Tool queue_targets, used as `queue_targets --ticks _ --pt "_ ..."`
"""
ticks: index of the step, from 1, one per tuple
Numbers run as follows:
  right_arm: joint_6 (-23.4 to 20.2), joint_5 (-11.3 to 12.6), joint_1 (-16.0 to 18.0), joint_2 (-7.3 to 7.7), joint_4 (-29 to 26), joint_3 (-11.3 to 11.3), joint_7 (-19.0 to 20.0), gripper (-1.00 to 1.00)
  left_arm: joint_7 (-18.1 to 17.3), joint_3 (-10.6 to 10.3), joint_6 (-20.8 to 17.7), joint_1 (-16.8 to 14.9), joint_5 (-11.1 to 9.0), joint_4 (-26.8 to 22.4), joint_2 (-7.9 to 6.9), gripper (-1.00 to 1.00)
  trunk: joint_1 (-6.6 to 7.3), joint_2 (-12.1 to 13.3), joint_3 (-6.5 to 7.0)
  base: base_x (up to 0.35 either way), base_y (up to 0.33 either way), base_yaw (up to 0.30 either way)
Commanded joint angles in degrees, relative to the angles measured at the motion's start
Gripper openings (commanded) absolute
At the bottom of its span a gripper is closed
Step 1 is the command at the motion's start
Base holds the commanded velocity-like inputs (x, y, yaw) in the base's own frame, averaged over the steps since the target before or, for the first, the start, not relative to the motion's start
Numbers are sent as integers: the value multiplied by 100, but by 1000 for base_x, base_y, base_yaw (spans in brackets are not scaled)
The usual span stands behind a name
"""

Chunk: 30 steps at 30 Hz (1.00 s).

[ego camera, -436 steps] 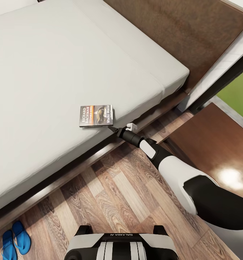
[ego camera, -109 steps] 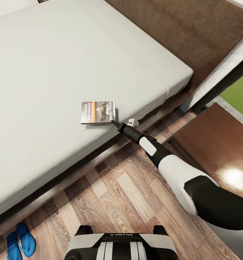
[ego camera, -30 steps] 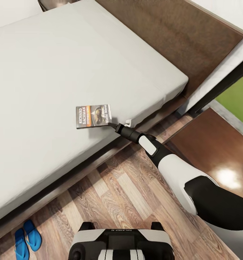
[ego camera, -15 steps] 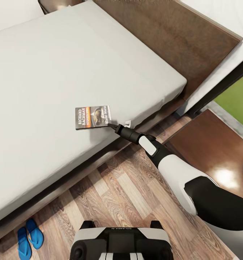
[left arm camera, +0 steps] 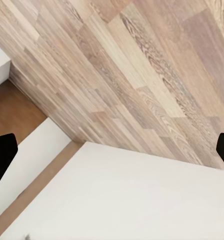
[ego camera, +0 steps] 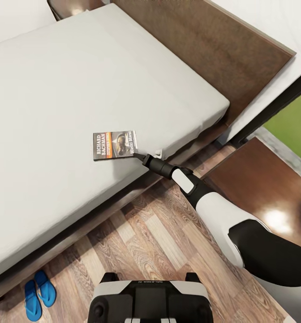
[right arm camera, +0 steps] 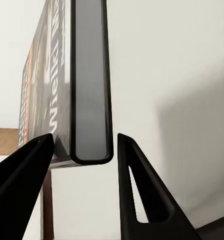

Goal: In the bedroom, move the book from the bed onto either nightstand, and place the two sandals side by side next to the bed.

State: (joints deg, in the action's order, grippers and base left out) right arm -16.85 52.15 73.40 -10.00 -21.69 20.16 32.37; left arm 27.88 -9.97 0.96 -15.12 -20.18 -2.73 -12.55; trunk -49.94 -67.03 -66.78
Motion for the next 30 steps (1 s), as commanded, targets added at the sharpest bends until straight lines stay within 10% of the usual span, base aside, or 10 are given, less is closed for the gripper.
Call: queue_targets --ticks 1,30 --pt "-29 39 3 0 5 5 8 -100 13 -49 10 0 -61 -3 -1 100 22 40 16 0 0 0" --pt "-21 40 -10 0 -2 -31 15 -100 9 -49 10 42 -56 -1 1 100 659 1203 537 0 0 0"
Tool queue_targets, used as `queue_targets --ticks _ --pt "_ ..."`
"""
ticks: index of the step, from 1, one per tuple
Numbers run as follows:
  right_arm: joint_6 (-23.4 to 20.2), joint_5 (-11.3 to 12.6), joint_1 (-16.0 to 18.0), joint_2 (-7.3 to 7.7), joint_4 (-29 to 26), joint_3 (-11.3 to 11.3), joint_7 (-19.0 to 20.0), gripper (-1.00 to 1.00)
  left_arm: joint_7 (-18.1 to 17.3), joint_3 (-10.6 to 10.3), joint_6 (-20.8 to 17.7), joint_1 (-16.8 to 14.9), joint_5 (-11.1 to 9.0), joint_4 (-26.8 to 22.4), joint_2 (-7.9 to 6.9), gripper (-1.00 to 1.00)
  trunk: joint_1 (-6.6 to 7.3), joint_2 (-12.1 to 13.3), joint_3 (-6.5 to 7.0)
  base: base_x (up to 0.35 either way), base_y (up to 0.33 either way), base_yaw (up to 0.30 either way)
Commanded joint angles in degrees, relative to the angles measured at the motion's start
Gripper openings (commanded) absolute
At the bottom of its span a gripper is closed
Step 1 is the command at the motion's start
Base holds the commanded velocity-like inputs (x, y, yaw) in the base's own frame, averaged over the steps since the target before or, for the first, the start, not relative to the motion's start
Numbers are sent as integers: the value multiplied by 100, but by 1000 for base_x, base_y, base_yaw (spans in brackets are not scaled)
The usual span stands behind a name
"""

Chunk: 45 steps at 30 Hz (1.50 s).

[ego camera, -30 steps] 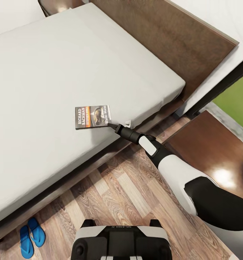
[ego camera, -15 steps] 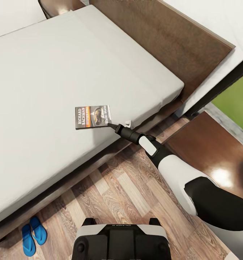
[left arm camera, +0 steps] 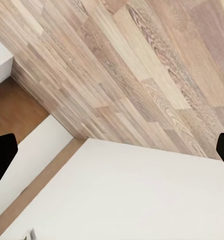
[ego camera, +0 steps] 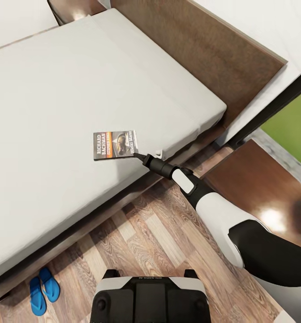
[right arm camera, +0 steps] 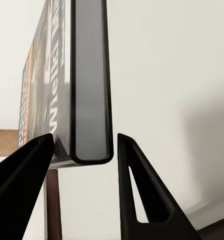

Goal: In the bedroom, move the book from the bed onto either nightstand, and place the two sandals side by side next to the bed.

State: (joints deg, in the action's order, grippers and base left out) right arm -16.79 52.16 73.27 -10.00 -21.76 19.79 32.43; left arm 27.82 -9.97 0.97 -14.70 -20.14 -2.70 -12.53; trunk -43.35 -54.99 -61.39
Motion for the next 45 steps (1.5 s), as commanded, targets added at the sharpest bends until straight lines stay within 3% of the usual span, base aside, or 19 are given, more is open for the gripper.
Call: queue_targets --ticks 1,22,45 --pt "-27 40 4 0 5 7 8 -100 15 -49 10 0 -60 -3 -1 100 22 39 16 0 0 0" --pt "22 223 -2 0 5 -4 8 -100 18 -49 9 -4 -60 -11 5 100 483 881 393 0 0 0" --pt "26 241 -2 0 -4 19 15 -100 -4 -46 9 -2 -65 -11 -2 100 988 1804 806 0 0 0"
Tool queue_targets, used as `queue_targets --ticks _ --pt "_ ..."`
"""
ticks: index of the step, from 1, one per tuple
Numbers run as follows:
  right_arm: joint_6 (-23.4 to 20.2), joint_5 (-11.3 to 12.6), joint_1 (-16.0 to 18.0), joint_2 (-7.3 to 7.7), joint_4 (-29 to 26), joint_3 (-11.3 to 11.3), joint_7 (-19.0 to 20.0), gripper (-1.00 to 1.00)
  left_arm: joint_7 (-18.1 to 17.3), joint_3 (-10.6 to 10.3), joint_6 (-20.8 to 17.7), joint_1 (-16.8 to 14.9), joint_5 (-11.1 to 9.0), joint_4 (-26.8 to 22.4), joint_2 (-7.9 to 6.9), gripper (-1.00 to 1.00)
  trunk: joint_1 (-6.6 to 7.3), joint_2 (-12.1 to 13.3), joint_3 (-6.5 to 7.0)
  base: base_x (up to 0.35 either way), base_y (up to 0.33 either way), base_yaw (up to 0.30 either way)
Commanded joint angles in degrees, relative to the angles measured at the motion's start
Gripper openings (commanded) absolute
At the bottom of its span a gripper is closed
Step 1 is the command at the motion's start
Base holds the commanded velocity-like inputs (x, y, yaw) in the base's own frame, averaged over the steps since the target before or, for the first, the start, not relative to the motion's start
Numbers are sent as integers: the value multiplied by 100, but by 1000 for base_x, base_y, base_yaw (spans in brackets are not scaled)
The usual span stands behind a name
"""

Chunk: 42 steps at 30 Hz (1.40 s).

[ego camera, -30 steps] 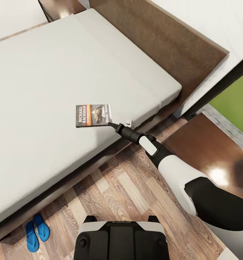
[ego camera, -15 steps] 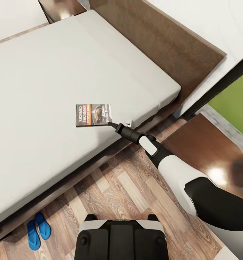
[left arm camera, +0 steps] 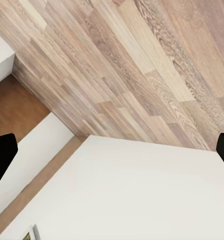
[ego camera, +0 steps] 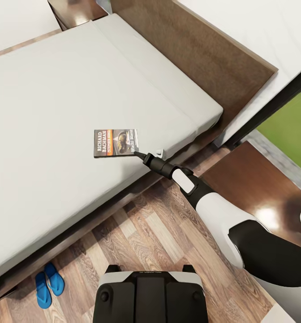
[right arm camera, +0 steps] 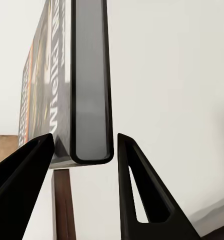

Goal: In the bedroom, move the book from the bed onto either nightstand, and place the two sandals side by side next to the bed.

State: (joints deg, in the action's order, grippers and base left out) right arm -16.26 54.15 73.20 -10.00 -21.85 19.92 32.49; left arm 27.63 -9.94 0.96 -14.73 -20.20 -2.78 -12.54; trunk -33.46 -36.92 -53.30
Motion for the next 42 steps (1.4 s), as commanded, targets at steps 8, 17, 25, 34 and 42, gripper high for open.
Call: queue_targets --ticks 8,17,25,34,42 --pt "-27 43 1 0 5 11 35 -100 15 -45 20 0 -69 -3 -1 100 174 318 141 0 0 0" --pt "-27 36 1 0 7 23 114 -100 15 -43 55 4 -77 -3 -2 100 372 678 302 0 0 0" --pt "-39 31 1 0 12 47 103 -100 9 -43 76 0 -86 -4 2 100 548 999 446 0 0 0" --pt "-21 23 -37 0 21 62 115 -100 -8 -43 80 2 -89 -4 0 100 745 1360 608 0 0 0" --pt "-5 26 -84 0 17 64 124 -100 -10 -43 75 2 -83 -3 3 100 767 1400 625 0 0 0"
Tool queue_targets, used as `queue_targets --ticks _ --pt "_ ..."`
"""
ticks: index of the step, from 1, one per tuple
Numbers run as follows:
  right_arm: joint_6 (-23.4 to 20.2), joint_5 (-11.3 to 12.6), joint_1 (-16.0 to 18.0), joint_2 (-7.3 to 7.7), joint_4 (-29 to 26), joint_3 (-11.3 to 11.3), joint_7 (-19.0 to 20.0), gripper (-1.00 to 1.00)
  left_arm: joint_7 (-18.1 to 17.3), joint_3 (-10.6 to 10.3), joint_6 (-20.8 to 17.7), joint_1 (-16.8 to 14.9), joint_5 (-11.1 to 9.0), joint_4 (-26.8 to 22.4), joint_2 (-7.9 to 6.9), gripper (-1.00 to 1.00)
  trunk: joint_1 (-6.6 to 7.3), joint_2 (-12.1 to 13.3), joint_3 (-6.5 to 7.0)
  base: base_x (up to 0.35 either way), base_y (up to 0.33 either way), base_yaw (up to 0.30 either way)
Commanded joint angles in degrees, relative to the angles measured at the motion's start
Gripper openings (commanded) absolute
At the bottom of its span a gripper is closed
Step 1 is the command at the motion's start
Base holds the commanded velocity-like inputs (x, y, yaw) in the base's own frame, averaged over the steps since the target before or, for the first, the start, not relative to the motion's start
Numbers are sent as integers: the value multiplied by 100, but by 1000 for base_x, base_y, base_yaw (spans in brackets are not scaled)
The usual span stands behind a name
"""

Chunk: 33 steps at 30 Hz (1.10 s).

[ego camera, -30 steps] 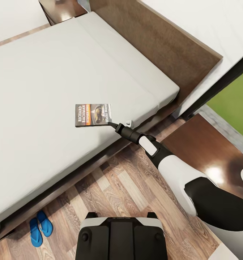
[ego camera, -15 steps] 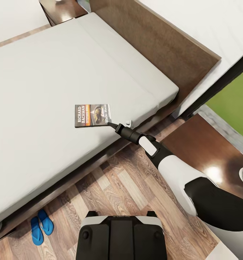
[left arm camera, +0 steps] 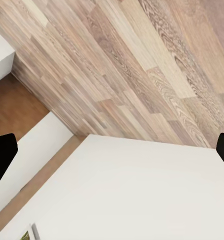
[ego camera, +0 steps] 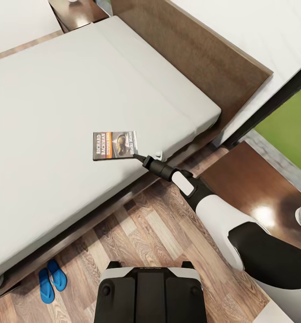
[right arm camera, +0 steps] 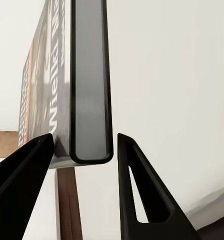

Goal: In the bedroom, move the book from the bed onto either nightstand, and place the two sandals side by side next to the bed.

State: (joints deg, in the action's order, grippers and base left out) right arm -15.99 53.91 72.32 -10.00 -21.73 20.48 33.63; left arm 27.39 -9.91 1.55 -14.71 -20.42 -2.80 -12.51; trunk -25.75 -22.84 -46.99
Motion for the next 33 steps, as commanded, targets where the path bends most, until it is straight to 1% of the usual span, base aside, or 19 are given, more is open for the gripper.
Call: queue_targets --ticks 1,11,33 --pt "-30 51 2 0 4 8 11 -100 13 -48 15 -1 -60 -1 0 100 -3 -8 -6 0 0 0" --pt "-27 54 -6 0 2 9 12 -100 14 -53 13 -5 -59 -1 3 100 -3 -8 32 0 0 0" --pt "-27 51 -16 0 2 9 17 -100 20 -55 21 -4 -50 -6 3 100 -3 -8 225 0 0 0"
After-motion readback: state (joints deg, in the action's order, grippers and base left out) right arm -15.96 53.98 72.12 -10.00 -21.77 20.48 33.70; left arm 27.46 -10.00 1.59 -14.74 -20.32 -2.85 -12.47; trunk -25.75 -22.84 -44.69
